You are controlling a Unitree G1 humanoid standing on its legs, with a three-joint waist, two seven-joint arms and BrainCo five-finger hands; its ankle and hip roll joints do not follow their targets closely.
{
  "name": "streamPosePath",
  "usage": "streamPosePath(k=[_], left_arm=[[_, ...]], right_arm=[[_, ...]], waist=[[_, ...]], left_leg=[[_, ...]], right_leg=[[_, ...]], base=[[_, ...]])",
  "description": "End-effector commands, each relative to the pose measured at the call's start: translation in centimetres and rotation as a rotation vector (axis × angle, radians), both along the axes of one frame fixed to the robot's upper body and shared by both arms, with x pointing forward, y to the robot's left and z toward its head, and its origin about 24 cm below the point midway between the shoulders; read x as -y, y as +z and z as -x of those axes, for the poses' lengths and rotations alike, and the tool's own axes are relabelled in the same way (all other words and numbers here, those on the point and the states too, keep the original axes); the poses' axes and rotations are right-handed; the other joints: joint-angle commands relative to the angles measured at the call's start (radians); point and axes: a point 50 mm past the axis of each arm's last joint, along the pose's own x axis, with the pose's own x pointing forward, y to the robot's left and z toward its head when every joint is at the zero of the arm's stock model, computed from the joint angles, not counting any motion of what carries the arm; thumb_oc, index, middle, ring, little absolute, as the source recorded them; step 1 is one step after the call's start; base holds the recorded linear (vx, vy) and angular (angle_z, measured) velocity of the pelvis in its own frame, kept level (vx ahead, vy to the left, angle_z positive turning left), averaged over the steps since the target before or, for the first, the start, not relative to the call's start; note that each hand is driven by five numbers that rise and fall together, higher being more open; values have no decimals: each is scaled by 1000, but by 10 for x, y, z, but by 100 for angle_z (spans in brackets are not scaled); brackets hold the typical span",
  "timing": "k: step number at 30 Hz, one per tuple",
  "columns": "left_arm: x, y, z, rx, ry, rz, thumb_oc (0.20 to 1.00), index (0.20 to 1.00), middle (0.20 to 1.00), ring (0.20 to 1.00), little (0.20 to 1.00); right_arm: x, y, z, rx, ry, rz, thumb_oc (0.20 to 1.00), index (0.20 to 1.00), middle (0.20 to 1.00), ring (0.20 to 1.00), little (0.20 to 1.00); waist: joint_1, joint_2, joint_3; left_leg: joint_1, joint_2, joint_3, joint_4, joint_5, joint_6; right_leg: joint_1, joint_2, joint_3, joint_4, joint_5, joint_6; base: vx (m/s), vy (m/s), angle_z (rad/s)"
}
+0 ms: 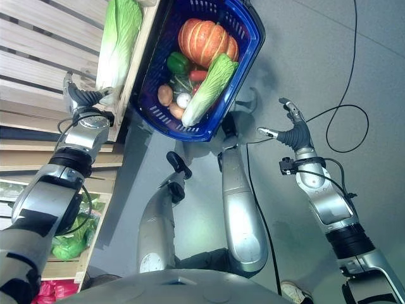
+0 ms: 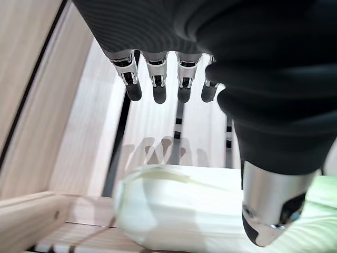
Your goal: Pick up fruits and vegetables into the basket
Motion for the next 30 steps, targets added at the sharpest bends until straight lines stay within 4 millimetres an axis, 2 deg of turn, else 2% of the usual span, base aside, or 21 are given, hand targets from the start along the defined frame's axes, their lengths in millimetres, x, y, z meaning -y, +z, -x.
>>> streamPosePath(k=[1, 15, 25, 30], left_arm=[[-44, 2, 17, -40, 140, -53, 1000, 1000, 1000, 1000, 1000], [-42, 14, 10, -60, 138, -71, 1000, 1000, 1000, 1000, 1000], [-30, 28, -1, -57, 83, -118, 1000, 1000, 1000, 1000, 1000], [-27, 27, -4, -76, 51, -92, 1000, 1000, 1000, 1000, 1000]], right_arm=[[-10, 3, 2, 32, 29, -42, 1000, 1000, 1000, 1000, 1000], [-13, 5, -4, 33, 33, -58, 1000, 1000, 1000, 1000, 1000], [-12, 6, -6, 43, 31, -81, 1000, 1000, 1000, 1000, 1000], [-11, 6, -6, 57, 23, -106, 1000, 1000, 1000, 1000, 1000]], waist=[[0, -55, -45], [-11, -48, -45], [-31, -42, -45], [-41, -41, -45]], left_leg=[[-129, -1, 13, 90, -29, 23], [-180, 3, 19, 112, -43, 24], [-198, 7, 31, 123, -52, 21], [-199, 11, 38, 127, -55, 18]], right_leg=[[-21, 1, -79, 111, -163, 19], [-80, 5, -55, 111, -154, 21], [-111, 5, -39, 112, -145, 23], [-119, 3, -34, 109, -141, 24]], base=[[27, 41, 0], [8, 5, -1], [22, 10, -7], [19, 19, -5]])
